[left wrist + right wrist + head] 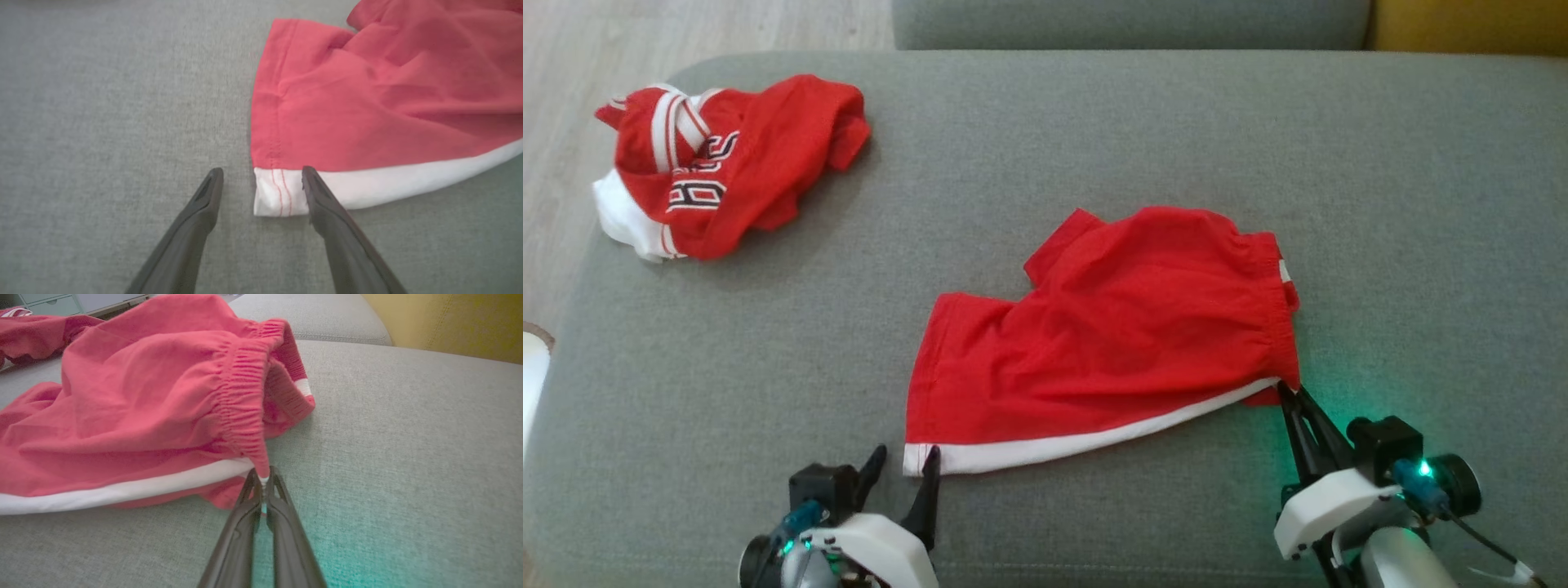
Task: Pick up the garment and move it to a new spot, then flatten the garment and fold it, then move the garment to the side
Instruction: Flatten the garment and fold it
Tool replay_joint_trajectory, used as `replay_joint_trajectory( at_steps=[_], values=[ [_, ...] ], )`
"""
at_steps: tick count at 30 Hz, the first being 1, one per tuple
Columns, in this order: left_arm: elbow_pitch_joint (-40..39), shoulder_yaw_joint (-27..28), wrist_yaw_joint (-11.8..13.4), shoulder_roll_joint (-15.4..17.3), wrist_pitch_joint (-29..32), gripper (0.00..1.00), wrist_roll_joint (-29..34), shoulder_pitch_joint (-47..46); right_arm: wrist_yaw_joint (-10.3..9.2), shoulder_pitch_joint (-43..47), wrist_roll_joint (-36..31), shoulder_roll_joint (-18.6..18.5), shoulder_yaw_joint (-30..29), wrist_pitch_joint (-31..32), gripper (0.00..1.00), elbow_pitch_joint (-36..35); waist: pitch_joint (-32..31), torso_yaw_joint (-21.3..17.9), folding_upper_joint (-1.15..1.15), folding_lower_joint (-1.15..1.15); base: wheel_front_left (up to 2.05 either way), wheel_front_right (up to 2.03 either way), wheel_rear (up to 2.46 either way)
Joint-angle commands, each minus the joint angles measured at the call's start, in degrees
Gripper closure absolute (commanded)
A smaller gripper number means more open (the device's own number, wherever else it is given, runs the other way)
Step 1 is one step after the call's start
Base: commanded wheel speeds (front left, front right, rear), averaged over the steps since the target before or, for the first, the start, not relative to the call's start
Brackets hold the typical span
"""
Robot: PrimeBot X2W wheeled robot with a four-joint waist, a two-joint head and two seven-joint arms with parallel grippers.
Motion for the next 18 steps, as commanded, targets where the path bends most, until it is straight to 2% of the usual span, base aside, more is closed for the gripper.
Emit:
replay_joint_trajectory(
  at_steps=[1,9,12,15,16,18],
  values=[
    [-1.1,1.4,-0.1,0.1,0.1,0.00,-0.8,-2.3,0.37,-2.3,-0.4,-0.2,1.1,-0.8,1.00,-1.8,0.4,-0.3,0.00,0.00,0.00,0.00,0.00],
    [-1.2,0.1,-0.6,0.1,3.7,0.00,-2.0,-1.9,0.37,-2.6,-0.3,-0.2,0.8,-0.8,1.00,-2.1,0.9,-0.6,0.00,0.00,0.00,0.00,0.00],
    [-1.6,-0.9,-1.2,0.1,5.6,0.56,-2.3,-1.6,0.37,-2.7,-0.2,-0.2,1.0,-0.8,1.00,-2.1,1.0,-0.8,0.00,0.00,0.00,0.00,0.00],
    [-2.5,-1.6,-1.5,0.1,7.6,0.84,-2.6,-1.2,0.37,-2.8,-0.1,-0.2,1.1,-0.8,1.00,-2.1,0.9,-0.9,0.00,0.00,0.00,0.00,0.00],
    [-2.9,-1.7,-1.4,0.2,7.9,1.00,-2.7,-1.1,0.37,-2.8,0.0,-0.2,1.1,-0.8,1.00,-2.2,0.9,-1.0,0.00,0.00,0.00,0.00,0.00],
    [-4.0,-1.8,-1.3,0.3,8.0,1.00,-2.7,-1.0,0.37,-2.9,0.1,-0.2,1.1,-0.8,1.00,-2.4,0.8,-1.1,0.00,0.00,0.00,0.00,0.00]
  ],
)
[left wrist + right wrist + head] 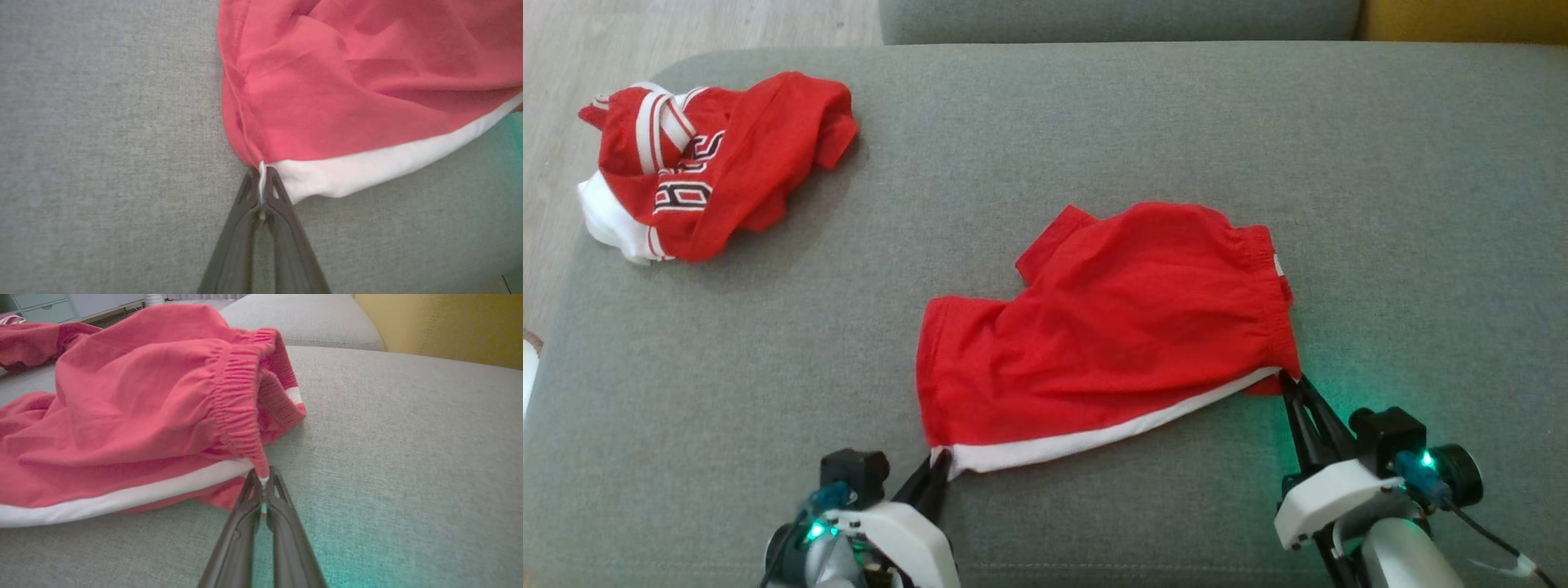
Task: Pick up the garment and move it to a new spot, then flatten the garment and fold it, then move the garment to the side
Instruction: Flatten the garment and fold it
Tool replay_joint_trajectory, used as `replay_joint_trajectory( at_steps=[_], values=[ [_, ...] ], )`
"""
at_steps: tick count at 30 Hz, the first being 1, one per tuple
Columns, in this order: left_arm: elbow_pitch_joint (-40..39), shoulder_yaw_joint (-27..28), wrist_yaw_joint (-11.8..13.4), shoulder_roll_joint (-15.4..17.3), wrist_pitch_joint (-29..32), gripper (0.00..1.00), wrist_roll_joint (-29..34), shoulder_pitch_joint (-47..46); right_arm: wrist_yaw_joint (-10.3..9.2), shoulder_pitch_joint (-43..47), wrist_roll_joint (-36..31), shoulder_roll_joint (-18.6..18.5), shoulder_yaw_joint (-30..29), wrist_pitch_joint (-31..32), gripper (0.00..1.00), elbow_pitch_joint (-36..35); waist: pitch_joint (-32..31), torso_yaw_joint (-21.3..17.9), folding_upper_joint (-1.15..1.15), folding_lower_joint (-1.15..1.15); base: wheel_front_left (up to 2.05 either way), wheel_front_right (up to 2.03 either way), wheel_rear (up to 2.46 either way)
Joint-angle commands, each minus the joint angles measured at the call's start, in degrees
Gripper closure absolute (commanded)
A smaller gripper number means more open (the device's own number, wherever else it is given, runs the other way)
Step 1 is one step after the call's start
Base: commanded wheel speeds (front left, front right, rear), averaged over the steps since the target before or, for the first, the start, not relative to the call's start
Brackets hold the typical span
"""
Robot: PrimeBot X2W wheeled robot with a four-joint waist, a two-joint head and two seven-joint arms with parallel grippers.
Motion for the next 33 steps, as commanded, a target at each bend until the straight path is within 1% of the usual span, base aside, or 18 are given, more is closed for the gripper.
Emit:
replay_joint_trajectory(
  at_steps=[1,5,9,17,22,26,27,33],
  values=[
    [-2.3,1.5,0.1,0.2,-0.5,1.00,-0.3,-0.5,0.37,-2.2,0.2,-0.2,1.2,-0.8,1.00,-2.0,-0.1,0.0,0.00,0.00,0.00,0.00,0.00],
    [-5.2,2.8,0.9,0.5,-2.7,1.00,-0.8,-0.6,0.37,-2.2,1.3,-0.2,1.0,-0.8,1.00,-4.2,-1.1,-0.2,0.00,0.00,0.00,0.00,0.00],
    [-9.1,4.6,1.7,1.2,-5.2,1.00,-1.4,-0.8,0.37,-2.2,2.4,-0.2,0.6,-0.8,1.00,-7.9,-2.9,-0.6,0.00,0.00,0.00,0.00,0.00],
    [-21.1,6.8,2.0,2.8,-7.6,1.00,-2.3,-1.7,0.37,-1.6,3.2,-0.2,0.6,-0.8,1.00,-19.5,-7.9,-2.0,0.00,0.00,0.00,0.00,0.00],
    [-31.2,7.9,2.6,4.2,-7.0,1.00,-1.9,-3.3,0.37,-1.1,3.3,-0.2,1.0,-0.8,1.00,-28.2,-9.6,-3.1,0.00,0.00,0.00,0.00,0.00],
    [-39.0,8.5,2.8,5.5,-5.4,1.00,-1.5,-5.3,0.37,-0.8,2.8,-0.2,1.2,0.6,1.00,-35.9,-10.4,-3.9,0.00,0.00,0.00,0.00,0.00],
    [-39.0,8.5,2.8,5.5,-5.4,1.00,-1.5,-5.3,0.37,-0.8,2.8,-0.2,1.2,0.6,1.00,-35.9,-10.4,-3.9,0.00,0.00,0.00,0.00,0.00],
    [-47.8,9.4,2.8,7.6,-1.5,1.00,-0.6,-10.1,0.37,-1.3,1.5,-1.0,1.2,4.6,1.00,-47.5,-10.3,-4.9,0.00,0.00,0.00,0.00,0.00]
  ],
)
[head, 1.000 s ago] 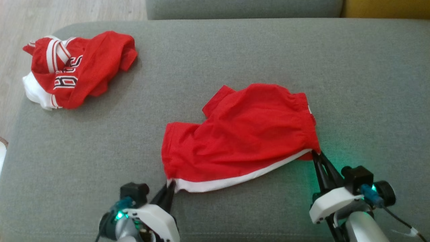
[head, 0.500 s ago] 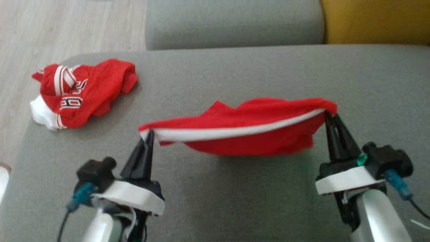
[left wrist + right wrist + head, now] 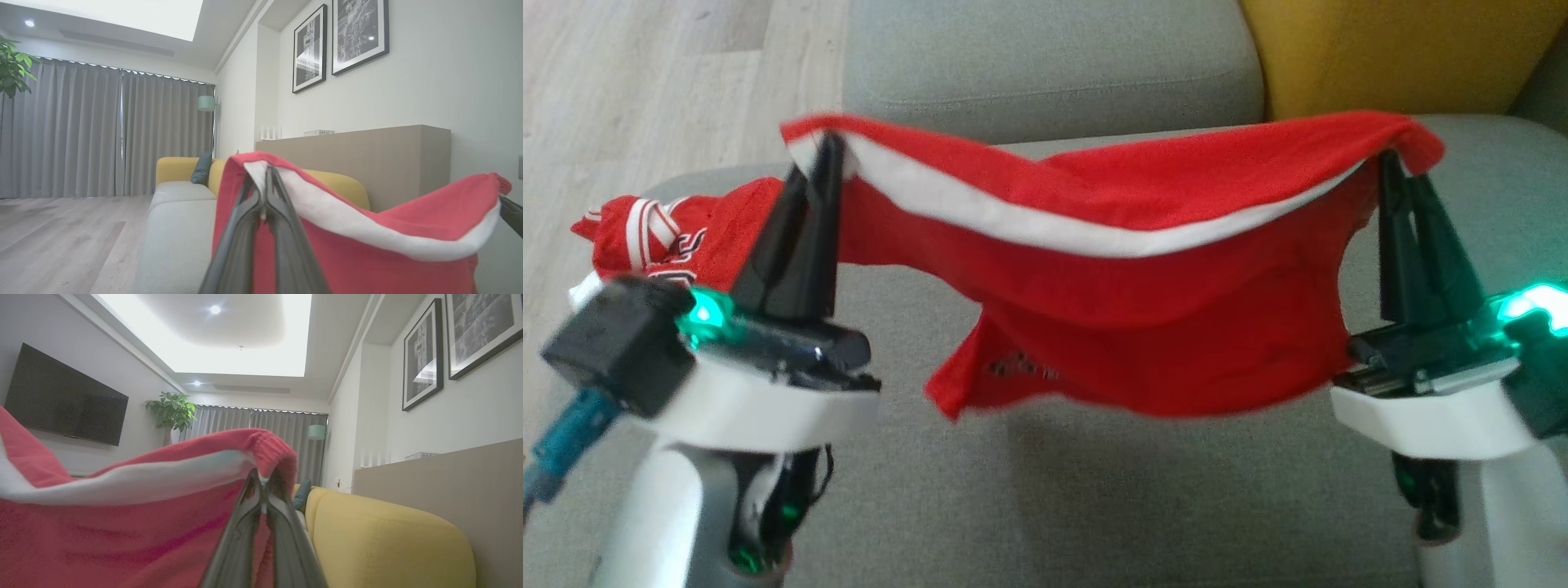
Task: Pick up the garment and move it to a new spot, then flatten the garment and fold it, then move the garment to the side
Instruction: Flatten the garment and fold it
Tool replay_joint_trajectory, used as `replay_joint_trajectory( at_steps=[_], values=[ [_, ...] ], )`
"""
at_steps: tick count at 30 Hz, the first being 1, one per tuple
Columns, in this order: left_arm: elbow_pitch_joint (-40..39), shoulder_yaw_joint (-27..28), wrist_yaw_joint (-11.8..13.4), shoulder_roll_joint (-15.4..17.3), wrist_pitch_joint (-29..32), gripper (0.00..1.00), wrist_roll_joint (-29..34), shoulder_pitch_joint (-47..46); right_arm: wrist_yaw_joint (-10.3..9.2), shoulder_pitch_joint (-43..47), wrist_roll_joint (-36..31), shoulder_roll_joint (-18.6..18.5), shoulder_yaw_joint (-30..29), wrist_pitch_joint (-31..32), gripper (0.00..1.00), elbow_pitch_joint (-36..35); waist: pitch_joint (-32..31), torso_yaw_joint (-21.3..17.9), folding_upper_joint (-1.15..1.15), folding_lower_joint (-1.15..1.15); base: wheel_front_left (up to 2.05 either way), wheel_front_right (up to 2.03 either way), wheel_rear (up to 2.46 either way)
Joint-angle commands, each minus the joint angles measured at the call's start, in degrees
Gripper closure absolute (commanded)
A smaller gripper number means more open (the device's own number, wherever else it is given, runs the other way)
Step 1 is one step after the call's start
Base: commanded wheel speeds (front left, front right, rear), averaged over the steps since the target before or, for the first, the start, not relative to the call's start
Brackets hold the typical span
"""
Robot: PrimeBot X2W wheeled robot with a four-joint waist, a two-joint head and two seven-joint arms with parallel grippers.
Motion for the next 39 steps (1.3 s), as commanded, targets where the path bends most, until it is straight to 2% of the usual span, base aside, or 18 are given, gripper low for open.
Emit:
replay_joint_trajectory(
  at_steps=[1,5,9,13,19,22,25,28,30,34,39],
  values=[
    [-2.9,2.6,0.0,1.5,1.2,1.00,0.1,-4.6,0.37,-2.1,0.1,-1.0,1.3,1.3,1.00,-3.6,0.3,-0.2,0.00,0.00,0.00,0.00,0.00],
    [-2.7,3.6,-0.2,2.7,3.8,1.00,-0.3,-8.6,0.37,-4.3,2.4,-2.4,2.2,4.3,1.00,-4.6,1.7,-0.6,0.00,0.00,0.00,0.00,0.00],
    [3.5,4.1,-1.3,3.8,5.7,1.00,-1.0,-13.7,0.37,-9.2,5.8,-3.7,4.1,6.3,1.00,1.2,4.8,-0.8,0.00,0.00,0.00,0.00,0.00],
    [14.2,3.5,-3.4,5.1,6.1,1.00,0.1,-24.9,0.37,-21.6,7.6,-4.8,6.6,5.5,1.00,13.6,11.2,-0.8,0.00,0.00,0.00,0.00,0.00],
    [29.1,2.9,-4.5,4.7,3.7,1.00,2.3,-44.4,0.37,-42.1,5.2,-3.2,7.4,-0.1,1.00,31.8,18.4,-0.5,0.00,0.00,0.00,0.00,0.00],
    [36.1,2.6,-4.0,3.2,0.4,1.00,3.7,-53.2,0.37,-51.1,2.2,-2.1,5.4,-3.0,1.00,40.6,21.5,0.3,0.00,0.00,0.00,0.00,0.00],
    [42.1,1.6,-4.0,0.7,-2.6,1.00,4.0,-58.0,0.37,-56.8,-0.4,-1.2,2.6,-4.3,1.00,48.2,24.6,1.8,0.00,0.00,0.00,0.00,0.00],
    [47.8,0.8,-4.2,-1.6,-5.6,1.00,3.4,-58.5,0.37,-58.5,-2.8,-0.6,1.1,-4.8,1.00,54.5,26.9,3.2,0.00,0.00,0.00,0.00,0.00],
    [50.8,0.4,-4.6,-2.5,-7.5,1.00,2.6,-57.1,0.37,-57.6,-3.4,-0.3,0.9,-4.8,1.00,55.9,28.1,3.8,0.00,0.00,0.00,0.00,0.00],
    [54.3,-0.3,-5.8,-3.4,-10.0,1.00,0.7,-51.9,0.37,-52.3,-2.8,0.0,2.4,-4.8,1.00,56.3,29.1,4.1,0.00,0.00,0.00,0.00,0.00],
    [52.9,1.0,-6.5,-3.4,-11.1,1.00,-1.8,-45.2,0.37,-46.9,-0.5,0.1,3.7,-4.8,1.00,54.0,28.6,3.2,0.00,0.00,0.00,0.00,0.00]
  ],
)
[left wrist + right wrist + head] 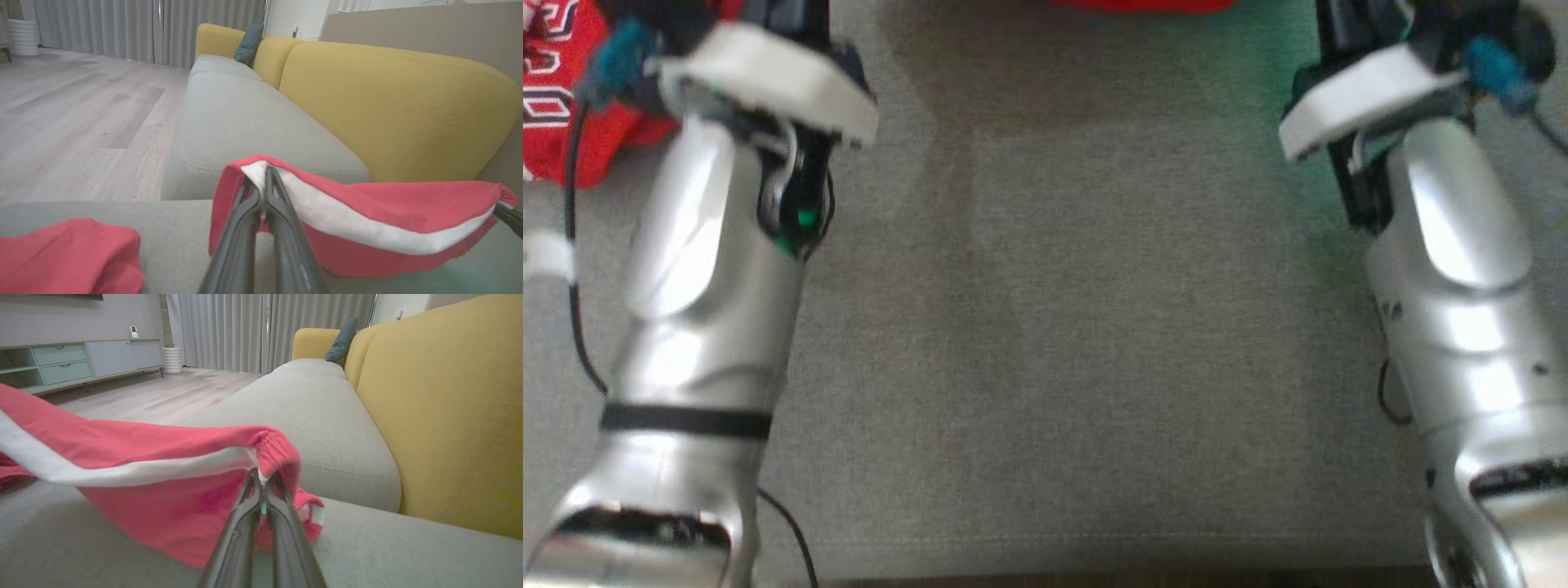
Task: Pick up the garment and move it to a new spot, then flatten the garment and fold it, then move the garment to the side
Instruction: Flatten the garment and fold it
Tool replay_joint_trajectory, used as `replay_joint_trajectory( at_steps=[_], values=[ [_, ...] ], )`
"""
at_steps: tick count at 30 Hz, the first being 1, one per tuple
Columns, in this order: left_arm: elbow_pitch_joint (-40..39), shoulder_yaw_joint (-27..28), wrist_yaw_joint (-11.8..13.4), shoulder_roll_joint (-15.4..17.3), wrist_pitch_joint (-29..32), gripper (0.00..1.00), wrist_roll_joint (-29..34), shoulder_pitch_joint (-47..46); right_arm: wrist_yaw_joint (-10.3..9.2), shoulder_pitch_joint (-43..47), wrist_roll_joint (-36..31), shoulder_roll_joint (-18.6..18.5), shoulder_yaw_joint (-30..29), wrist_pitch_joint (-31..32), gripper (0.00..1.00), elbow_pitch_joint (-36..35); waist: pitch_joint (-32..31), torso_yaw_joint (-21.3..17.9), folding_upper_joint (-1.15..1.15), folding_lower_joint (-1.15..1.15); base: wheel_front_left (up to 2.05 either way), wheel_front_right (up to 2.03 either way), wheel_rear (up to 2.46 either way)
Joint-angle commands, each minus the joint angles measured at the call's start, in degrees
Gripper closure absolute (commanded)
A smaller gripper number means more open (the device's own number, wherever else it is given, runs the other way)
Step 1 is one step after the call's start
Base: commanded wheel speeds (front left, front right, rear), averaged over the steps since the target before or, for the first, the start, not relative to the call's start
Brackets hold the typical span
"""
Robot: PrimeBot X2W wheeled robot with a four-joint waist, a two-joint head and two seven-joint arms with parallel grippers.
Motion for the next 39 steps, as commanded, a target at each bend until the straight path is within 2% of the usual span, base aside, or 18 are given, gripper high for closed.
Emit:
replay_joint_trajectory(
  at_steps=[1,11,21,25,33,39],
  values=[
    [-3.1,1.9,-0.3,1.7,-0.6,1.00,-0.3,-1.0,0.37,-0.1,0.8,1.2,0.9,-0.4,1.00,-2.9,-0.5,-0.5,0.00,0.00,0.00,0.00,0.00],
    [-21.3,7.6,-0.7,1.4,-0.7,1.00,-0.8,21.3,0.37,16.1,6.5,1.2,4.4,-0.4,1.00,-14.4,-7.4,-1.4,0.00,0.00,0.00,0.00,0.00],
    [-36.0,5.8,-0.9,0.0,-0.7,1.00,-0.3,42.8,0.37,35.8,8.0,1.1,6.1,-0.4,1.00,-27.8,-18.0,-1.7,0.00,0.00,0.00,0.00,0.00],
    [-42.3,4.8,-0.1,-0.2,-0.7,1.00,-0.1,50.6,0.37,43.3,8.0,-0.5,7.2,-0.4,1.00,-33.2,-20.9,-2.7,0.00,0.00,0.00,0.00,0.00],
    [-53.8,4.7,2.6,0.9,2.1,1.00,-0.4,63.5,0.37,56.4,8.7,-4.8,7.7,2.5,1.00,-43.7,-21.2,-4.4,0.00,0.00,0.00,0.00,0.00],
    [-52.7,5.4,3.1,1.7,4.4,1.00,-1.7,64.3,0.37,58.4,10.7,-5.1,8.4,3.8,1.00,-44.9,-19.4,-5.7,0.00,0.00,0.00,0.00,0.00]
  ],
)
